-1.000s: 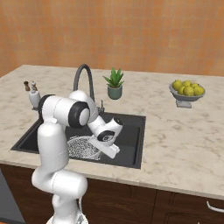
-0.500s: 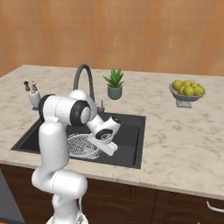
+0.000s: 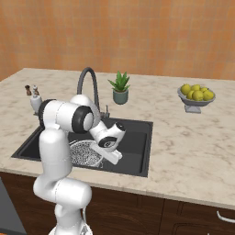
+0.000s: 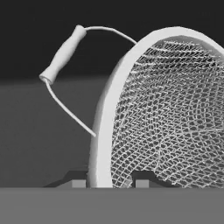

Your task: Put the colander in the sink, put the mango in the colander, and turn on the sink faucet and pour water over the colander.

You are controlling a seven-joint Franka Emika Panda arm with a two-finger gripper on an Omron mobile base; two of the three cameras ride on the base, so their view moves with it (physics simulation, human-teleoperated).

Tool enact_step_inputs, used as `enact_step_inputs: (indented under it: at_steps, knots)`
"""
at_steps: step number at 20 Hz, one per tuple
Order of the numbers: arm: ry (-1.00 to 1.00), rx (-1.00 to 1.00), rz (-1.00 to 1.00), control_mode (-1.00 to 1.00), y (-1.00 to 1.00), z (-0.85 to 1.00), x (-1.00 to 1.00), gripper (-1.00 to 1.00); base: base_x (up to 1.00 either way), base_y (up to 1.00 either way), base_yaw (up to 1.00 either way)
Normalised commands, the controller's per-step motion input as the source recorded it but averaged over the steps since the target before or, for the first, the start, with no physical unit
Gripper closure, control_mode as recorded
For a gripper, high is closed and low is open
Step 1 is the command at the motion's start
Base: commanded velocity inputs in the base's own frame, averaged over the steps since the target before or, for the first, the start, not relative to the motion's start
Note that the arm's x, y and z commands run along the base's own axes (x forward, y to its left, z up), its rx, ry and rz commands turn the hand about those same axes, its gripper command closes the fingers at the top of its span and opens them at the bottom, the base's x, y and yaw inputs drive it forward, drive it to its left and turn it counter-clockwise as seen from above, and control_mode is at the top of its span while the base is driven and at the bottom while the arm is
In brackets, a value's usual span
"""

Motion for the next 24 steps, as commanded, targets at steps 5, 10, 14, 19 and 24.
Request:
enact_step_inputs:
  at_steps: [5, 10, 14, 19, 24]
  knots:
    - [-0.13, 0.0, 0.0, -1.0, -0.01, 0.37, -0.15, -1.0, 0.0, 0.0, 0.0]
    - [-0.03, 0.0, 0.0, -1.0, -0.17, 0.56, -0.18, -1.0, 0.0, 0.0, 0.0]
    - [0.0, 0.0, 0.0, -1.0, -0.27, 0.52, -0.32, -1.0, 0.0, 0.0, 0.0]
    - [0.0, 0.0, 0.0, -1.0, -0.14, 0.65, -0.29, -1.0, 0.0, 0.0, 0.0]
    - [-0.04, 0.0, -0.04, -1.0, -0.04, 0.59, -0.58, -1.0, 0.0, 0.0, 0.0]
